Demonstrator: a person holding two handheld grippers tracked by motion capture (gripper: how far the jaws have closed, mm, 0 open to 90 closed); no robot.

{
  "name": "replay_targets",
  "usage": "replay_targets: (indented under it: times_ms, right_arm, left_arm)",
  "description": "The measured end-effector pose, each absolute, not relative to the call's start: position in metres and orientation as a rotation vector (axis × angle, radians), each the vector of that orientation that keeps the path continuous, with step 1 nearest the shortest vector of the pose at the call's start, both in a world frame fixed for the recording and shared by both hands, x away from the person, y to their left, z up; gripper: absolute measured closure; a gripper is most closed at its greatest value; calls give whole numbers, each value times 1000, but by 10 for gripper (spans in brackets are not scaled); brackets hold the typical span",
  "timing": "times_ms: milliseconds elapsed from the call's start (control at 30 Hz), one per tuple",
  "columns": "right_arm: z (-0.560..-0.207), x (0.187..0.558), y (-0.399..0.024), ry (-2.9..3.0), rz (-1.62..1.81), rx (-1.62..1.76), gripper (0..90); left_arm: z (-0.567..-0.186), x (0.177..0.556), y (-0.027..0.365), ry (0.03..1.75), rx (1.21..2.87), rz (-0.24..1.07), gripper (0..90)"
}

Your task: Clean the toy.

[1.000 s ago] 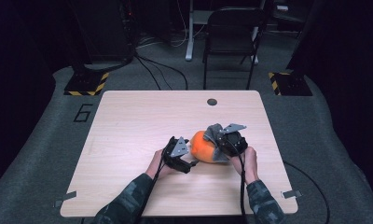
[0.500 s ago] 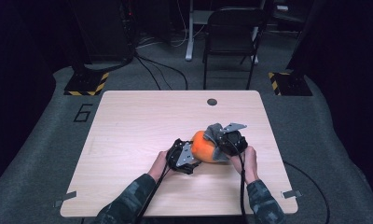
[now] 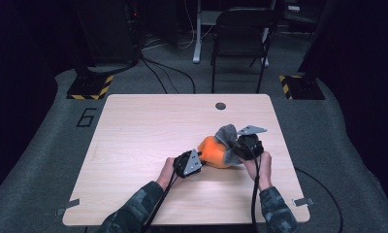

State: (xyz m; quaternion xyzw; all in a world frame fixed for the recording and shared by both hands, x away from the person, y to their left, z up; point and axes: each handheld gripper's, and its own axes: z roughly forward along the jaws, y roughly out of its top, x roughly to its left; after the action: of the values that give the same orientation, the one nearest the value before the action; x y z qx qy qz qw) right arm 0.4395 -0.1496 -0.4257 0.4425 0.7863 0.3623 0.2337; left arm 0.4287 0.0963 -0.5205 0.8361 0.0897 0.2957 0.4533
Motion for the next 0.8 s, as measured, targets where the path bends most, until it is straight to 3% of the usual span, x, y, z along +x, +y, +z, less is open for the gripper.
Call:
replay_targets:
  times_ms: [133, 267, 800]
  right_arm:
    - [-424, 440, -172, 2074, 938, 1277, 764]
    - [-443, 446, -195, 2060, 878, 1381, 760]
    - [-458, 454, -202, 2081, 858, 1450, 744]
  left_arm:
    - [-521, 429, 98, 233, 2061, 719, 704]
    - [-521, 429, 98, 235, 2052, 717, 715]
    - [-519, 429, 101, 261, 2008, 694, 760]
